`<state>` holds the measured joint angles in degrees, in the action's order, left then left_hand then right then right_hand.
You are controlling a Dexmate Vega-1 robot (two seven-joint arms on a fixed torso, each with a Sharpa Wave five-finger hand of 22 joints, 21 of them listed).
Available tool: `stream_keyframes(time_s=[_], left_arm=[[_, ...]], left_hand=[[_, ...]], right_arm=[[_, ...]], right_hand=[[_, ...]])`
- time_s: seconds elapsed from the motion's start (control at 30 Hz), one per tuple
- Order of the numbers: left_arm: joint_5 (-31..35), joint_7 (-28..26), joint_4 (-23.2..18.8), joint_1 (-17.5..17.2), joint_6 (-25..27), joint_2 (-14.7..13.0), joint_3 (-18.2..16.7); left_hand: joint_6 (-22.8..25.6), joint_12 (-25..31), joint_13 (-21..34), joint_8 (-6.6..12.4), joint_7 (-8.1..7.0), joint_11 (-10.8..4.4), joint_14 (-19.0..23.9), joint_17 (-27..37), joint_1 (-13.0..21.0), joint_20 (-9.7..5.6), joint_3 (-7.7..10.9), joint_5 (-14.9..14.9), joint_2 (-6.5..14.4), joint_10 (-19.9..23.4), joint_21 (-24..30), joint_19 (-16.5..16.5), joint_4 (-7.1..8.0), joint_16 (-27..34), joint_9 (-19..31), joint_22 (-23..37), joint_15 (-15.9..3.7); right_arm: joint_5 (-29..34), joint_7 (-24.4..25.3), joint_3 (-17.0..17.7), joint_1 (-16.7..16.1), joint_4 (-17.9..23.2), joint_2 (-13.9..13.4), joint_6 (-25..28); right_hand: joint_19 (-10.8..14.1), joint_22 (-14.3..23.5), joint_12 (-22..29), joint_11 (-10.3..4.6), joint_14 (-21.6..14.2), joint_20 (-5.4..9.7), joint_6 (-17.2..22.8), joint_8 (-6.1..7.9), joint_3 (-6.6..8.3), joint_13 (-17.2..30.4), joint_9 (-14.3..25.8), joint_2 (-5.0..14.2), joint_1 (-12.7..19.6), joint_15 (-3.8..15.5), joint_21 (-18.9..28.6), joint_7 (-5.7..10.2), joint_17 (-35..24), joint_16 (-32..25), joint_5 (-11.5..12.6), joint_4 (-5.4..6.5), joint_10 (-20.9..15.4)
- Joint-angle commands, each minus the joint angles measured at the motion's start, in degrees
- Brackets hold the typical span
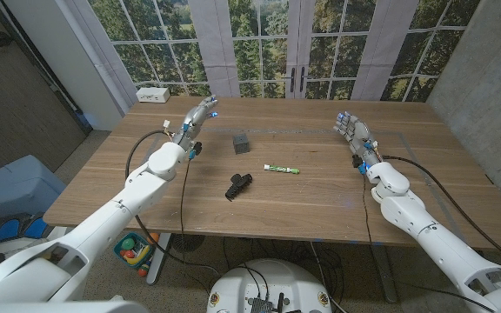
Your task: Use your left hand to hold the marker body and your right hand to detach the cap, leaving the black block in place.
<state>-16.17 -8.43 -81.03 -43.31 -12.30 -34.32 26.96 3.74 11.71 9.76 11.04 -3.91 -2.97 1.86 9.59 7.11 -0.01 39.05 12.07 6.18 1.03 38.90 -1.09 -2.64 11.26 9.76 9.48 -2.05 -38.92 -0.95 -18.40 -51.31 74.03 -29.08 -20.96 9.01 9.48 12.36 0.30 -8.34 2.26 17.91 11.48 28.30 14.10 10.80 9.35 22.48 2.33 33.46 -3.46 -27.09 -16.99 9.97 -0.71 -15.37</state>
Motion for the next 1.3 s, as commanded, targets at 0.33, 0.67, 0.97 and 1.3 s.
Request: stream_keyframes(time_s=[0.33, 0.67, 0.97, 1.3], left_arm=[[12.2, -1.3, -7.4, 0.3, 2.7, -5.2, 2.6], [18.8, -1.4, -10.8, 0.5, 4.0, -7.3, 3.6], [26.6, -1.8, -13.3, 1.3, 6.1, -8.4, 5.5], [31.4, -0.7, -15.0, 2.3, 6.1, -9.0, 6.4]], left_hand=[[2.1, 0.1, 0.3, 0.37, -0.27, -0.44, 1.0, 0.1, 0.5, -0.06, 0.09, -0.3, -0.8, 1.2, -0.7, 0.6, -1.52, -0.1, 0.1, 0.2, -0.39], [3.3, 0.2, 0.3, 0.37, -0.2, -1.07, 1.6, 0.0, 1.0, 0.33, 0.09, -0.4, -1.1, 2.1, -1.2, 1.0, -2.85, -0.2, 0.2, 0.2, -0.83], [4.1, 0.1, 0.3, 0.24, -0.51, -2.08, 2.0, 0.0, 1.6, 0.49, 0.04, -0.6, -1.2, 2.6, -1.7, 1.5, -4.14, -0.4, 0.2, 0.3, -1.83], [4.1, 0.0, 0.3, 0.04, -0.84, -2.27, 2.1, 0.0, 1.9, 0.51, -0.02, -0.7, -1.1, 2.9, -2.0, 1.8, -4.75, -0.5, 0.2, 0.3, -2.02]], right_arm=[[1.1, 2.6, 0.5, -3.2, 4.0, -0.7, -1.0], [2.0, 3.7, 0.5, -4.0, 5.2, -0.8, -1.5], [2.7, 4.7, 0.6, -4.7, 6.2, -1.1, -1.5], [3.0, 5.1, 0.7, -4.8, 6.2, -0.9, -1.8]], right_hand=[[0.6, 0.2, 0.1, 0.17, -0.7, 2.78, 0.5, 0.2, 0.02, -0.2, 0.1, 0.22, 0.1, 0.56, -0.3, -0.16, 0.2, -0.5, 0.4, -0.85, -0.6], [0.8, 0.2, 0.2, 0.08, -0.8, 2.74, 0.8, 0.27, -0.01, -0.3, 0.1, 0.42, 0.2, 0.59, -0.5, -0.07, 0.4, -0.5, 0.5, -1.11, -1.0], [0.9, 0.2, 0.2, 0.19, -0.8, 2.78, 1.1, 0.32, -0.02, -0.4, 0.1, 0.58, 0.3, 0.61, -0.7, -0.12, 0.5, -0.5, 0.5, -1.38, -1.1], [1.0, 0.2, 0.2, 0.21, -0.8, 2.79, 1.2, 0.3, -0.07, -0.5, 0.1, 0.63, 0.3, 0.71, -0.9, -0.1, 0.6, -0.4, 0.6, -1.6, -1.2]])
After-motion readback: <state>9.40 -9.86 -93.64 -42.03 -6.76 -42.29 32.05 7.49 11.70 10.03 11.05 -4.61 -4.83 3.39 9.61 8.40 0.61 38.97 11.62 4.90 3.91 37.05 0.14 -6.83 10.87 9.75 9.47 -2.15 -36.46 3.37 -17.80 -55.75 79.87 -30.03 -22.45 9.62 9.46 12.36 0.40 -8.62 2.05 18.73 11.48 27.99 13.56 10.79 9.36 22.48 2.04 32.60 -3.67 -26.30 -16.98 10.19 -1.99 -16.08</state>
